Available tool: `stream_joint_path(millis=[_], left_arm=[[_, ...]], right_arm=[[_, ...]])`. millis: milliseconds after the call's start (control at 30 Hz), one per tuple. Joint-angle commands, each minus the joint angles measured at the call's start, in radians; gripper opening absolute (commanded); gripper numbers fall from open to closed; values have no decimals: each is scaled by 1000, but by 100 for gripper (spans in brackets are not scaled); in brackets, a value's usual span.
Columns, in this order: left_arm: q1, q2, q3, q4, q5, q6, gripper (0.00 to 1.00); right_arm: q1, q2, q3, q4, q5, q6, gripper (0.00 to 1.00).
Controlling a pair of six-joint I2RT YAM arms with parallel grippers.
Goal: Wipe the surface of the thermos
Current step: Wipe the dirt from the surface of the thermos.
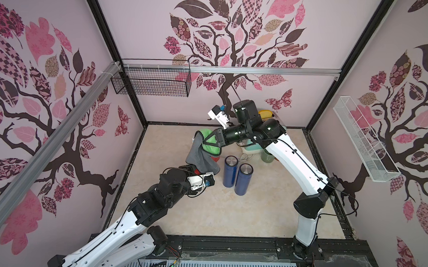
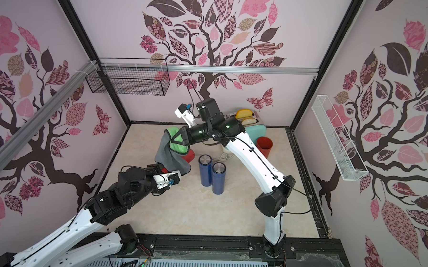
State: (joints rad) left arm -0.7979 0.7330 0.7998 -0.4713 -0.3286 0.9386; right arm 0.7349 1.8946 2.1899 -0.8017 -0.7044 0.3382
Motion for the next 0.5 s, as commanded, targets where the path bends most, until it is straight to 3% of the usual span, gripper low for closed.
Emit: stream_joint_path(millis=[0, 100, 200, 267, 467], left_arm=[[-29, -50, 12, 215, -152, 131, 0], [-82, -69, -24, 244, -222, 256, 0], [-90, -87, -18, 262, -224, 252, 0], [-92, -88, -23, 270, -235, 267, 0], [-93, -41, -48, 311, -273, 320, 0]], right_arm=[[-35, -37, -77, 61, -20, 4, 0], [-99, -30, -108, 49, 80, -6, 0], [-114, 4, -41, -13, 146, -46, 0], [-106, 26, 1, -40, 95, -54, 0], [74, 16, 66, -106, 123, -97, 0]])
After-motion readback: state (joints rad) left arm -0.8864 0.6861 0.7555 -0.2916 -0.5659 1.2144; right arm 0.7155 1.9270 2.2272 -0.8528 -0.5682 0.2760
